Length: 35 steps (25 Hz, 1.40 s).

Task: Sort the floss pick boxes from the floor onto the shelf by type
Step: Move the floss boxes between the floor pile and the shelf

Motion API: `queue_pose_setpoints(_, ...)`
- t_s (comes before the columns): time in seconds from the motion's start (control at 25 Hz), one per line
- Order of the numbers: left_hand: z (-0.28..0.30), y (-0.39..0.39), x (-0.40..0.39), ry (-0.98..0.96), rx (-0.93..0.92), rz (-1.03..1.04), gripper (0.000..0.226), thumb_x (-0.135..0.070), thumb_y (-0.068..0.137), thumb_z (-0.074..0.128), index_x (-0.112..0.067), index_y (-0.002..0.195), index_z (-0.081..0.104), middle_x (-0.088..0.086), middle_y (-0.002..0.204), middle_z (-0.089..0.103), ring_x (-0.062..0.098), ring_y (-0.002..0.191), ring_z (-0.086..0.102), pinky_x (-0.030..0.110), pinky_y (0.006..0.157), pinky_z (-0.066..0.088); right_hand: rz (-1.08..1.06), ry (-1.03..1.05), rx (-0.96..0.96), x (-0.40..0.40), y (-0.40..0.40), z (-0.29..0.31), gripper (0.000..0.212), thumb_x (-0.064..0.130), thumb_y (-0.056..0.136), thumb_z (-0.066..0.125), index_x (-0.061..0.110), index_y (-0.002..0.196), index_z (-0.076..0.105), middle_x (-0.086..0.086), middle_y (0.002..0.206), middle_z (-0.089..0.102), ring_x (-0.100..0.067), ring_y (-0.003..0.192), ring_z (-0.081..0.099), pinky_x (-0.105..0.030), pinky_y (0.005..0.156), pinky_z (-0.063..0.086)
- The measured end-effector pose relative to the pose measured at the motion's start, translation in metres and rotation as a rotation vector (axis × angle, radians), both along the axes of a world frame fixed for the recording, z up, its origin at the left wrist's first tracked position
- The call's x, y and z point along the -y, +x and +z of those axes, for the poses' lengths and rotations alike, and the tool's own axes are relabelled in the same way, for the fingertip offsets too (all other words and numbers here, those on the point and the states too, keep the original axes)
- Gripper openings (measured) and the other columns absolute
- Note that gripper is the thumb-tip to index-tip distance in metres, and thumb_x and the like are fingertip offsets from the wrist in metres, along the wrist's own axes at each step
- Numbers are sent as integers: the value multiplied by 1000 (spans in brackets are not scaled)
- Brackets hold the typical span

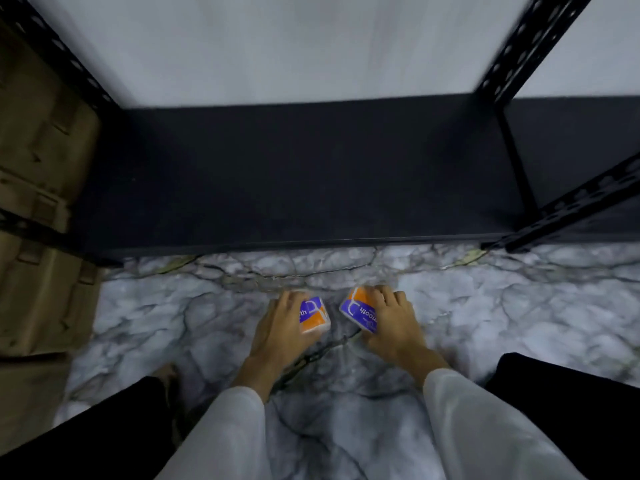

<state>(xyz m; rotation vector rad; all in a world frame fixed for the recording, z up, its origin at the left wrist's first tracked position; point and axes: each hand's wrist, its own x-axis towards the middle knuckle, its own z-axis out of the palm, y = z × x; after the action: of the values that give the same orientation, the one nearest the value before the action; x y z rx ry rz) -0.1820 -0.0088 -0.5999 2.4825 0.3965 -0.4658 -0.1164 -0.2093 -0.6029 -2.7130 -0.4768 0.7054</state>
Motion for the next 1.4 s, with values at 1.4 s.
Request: queue_pose_setpoints(1.4, 490, 62, -38, 283, 726, -127, 20, -28, 93, 51, -25, 112, 57, -9, 115, 60, 14, 103, 58, 29, 77, 42, 49, 507, 615, -55, 55, 485, 20, 27, 89, 50, 23, 107, 58, 9, 92, 66, -20, 87, 62, -35, 77, 51)
